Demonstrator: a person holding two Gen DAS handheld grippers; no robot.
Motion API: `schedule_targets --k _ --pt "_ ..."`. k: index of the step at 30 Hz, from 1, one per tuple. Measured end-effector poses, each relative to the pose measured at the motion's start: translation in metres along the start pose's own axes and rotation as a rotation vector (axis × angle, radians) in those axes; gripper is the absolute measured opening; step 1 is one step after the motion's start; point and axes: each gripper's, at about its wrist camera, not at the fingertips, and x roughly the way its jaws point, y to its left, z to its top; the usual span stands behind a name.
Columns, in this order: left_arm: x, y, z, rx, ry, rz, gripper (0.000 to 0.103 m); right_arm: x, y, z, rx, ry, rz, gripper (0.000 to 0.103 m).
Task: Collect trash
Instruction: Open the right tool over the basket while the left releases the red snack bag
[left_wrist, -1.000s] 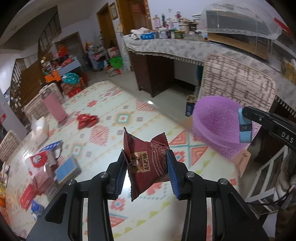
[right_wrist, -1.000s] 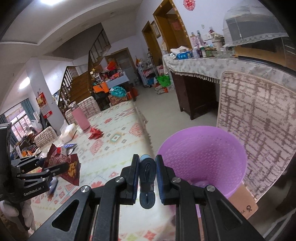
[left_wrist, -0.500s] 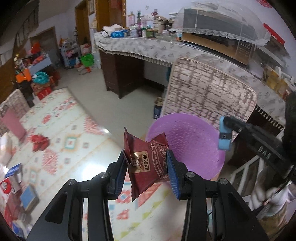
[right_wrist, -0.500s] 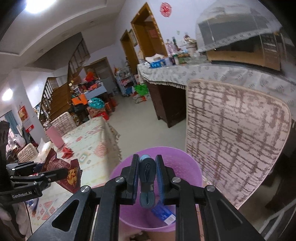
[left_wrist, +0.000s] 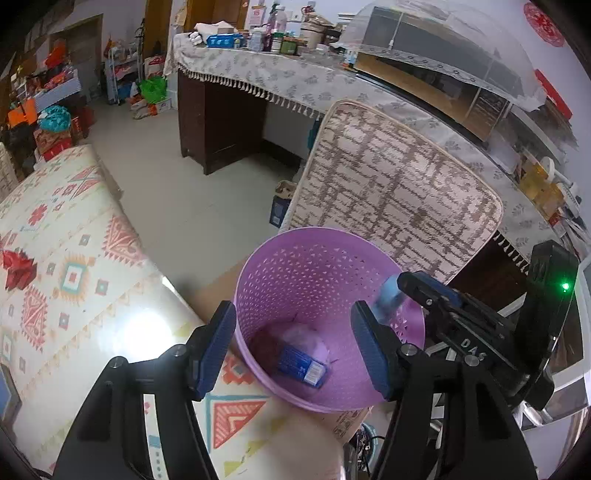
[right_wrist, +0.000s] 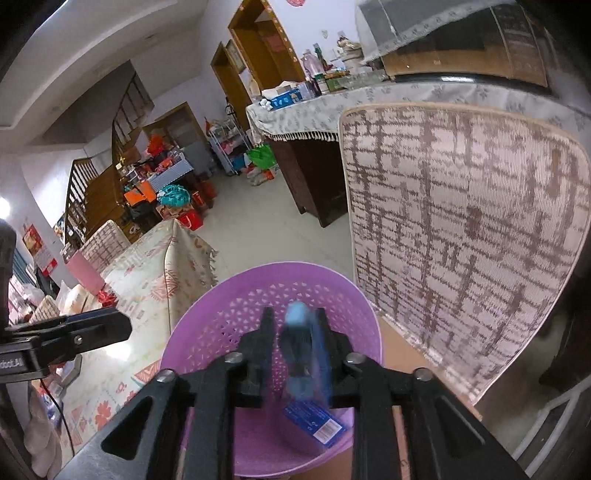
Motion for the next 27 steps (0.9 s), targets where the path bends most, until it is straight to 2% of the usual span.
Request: schedule_targets --k 2,3,6,10,14,21,27 --pt "-0.006 0.006 -0.005 -0.001 -0.006 0.012 0.066 -0.002 -0.005 -0.002 0.028 -0.022 0.005 0.058" --pt "-0.010 0.011 -0.009 -0.004 -0.013 0.025 0.068 -0.004 -0.007 -0.004 0.040 -0.039 0.001 0.060" --pt "-0.024 0.028 -0.024 -0.002 -0.043 0.092 0.071 -0.014 -0.017 -0.011 0.088 -0.097 -0.007 0.063" --pt "-0.039 0.057 -0.045 0.000 -0.079 0.218 0.071 -0.022 -0.033 -0.020 0.150 -0.146 -0.047 0.068" --pt "-0.048 0.095 -0.063 -0.055 -0.102 0.307 0.071 -0.019 -0.043 -0.025 0.184 -0.169 -0.075 0.069" --pt "-0.054 0.138 -0.077 -0.149 -0.114 0.361 0.071 -0.012 -0.031 -0.023 0.136 -0.213 -0.102 0.070" --pt "-0.048 0.156 -0.080 -0.199 -0.108 0.390 0.071 -0.006 -0.014 -0.021 0.076 -0.263 -0.091 0.080"
